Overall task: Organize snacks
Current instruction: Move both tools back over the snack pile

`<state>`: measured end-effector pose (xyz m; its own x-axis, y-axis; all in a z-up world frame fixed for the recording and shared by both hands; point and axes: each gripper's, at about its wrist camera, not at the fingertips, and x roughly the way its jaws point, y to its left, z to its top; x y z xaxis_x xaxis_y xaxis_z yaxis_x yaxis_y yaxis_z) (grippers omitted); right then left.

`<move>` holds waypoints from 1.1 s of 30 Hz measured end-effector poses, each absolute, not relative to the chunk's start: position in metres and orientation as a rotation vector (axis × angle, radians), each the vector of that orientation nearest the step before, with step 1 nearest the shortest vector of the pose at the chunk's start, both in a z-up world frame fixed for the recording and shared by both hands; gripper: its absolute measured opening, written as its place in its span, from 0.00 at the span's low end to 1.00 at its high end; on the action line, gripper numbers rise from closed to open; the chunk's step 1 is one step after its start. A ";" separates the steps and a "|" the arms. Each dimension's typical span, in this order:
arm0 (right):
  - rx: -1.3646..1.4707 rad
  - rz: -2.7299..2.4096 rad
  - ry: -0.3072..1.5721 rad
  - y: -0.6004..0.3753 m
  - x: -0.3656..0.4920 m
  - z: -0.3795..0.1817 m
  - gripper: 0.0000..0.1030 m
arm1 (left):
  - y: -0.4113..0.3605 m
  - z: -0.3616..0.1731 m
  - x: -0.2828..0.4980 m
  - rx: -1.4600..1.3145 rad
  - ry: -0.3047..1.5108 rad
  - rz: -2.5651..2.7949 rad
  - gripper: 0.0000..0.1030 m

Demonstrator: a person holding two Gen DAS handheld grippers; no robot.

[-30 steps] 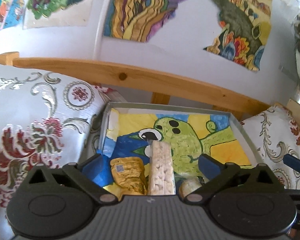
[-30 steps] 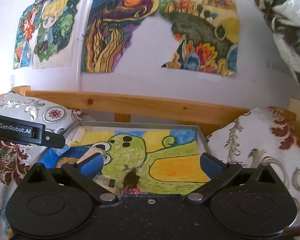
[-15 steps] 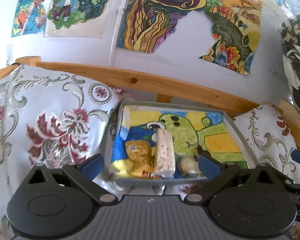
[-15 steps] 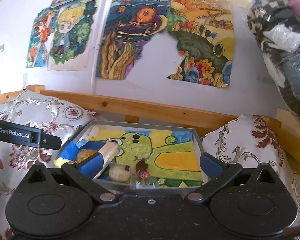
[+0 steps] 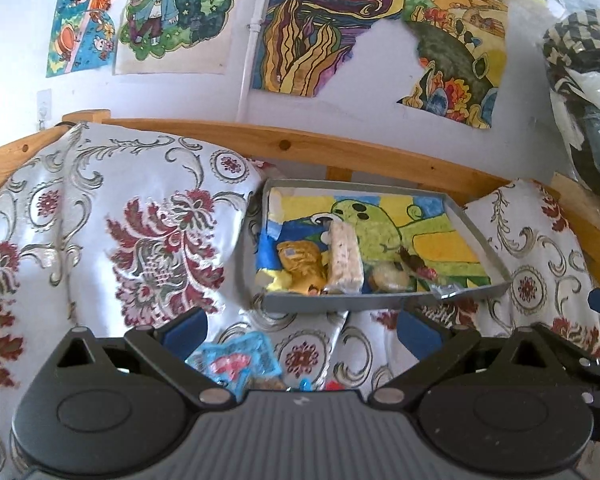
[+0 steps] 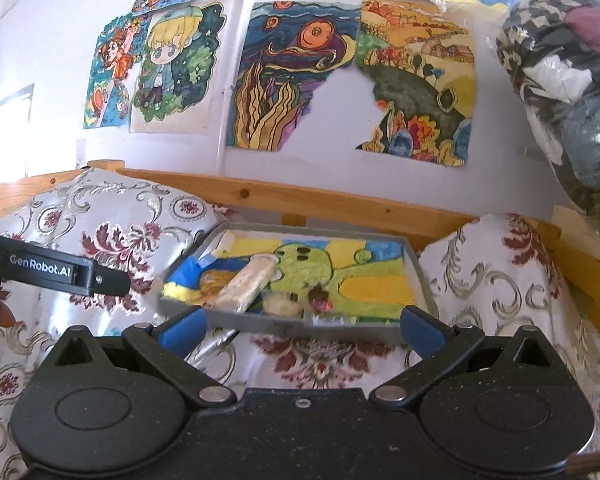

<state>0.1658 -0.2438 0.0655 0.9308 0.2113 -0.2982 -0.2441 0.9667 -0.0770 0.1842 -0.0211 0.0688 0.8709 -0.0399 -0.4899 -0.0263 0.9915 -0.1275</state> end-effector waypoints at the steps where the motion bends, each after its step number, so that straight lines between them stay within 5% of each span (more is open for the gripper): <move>1: -0.111 0.229 0.301 -0.244 0.161 0.063 0.99 | -0.020 0.068 0.180 -0.130 0.514 -0.005 0.99; 33: -0.087 0.207 0.482 -0.249 0.086 -0.004 0.99 | -0.012 0.007 0.105 -0.067 0.576 0.010 0.99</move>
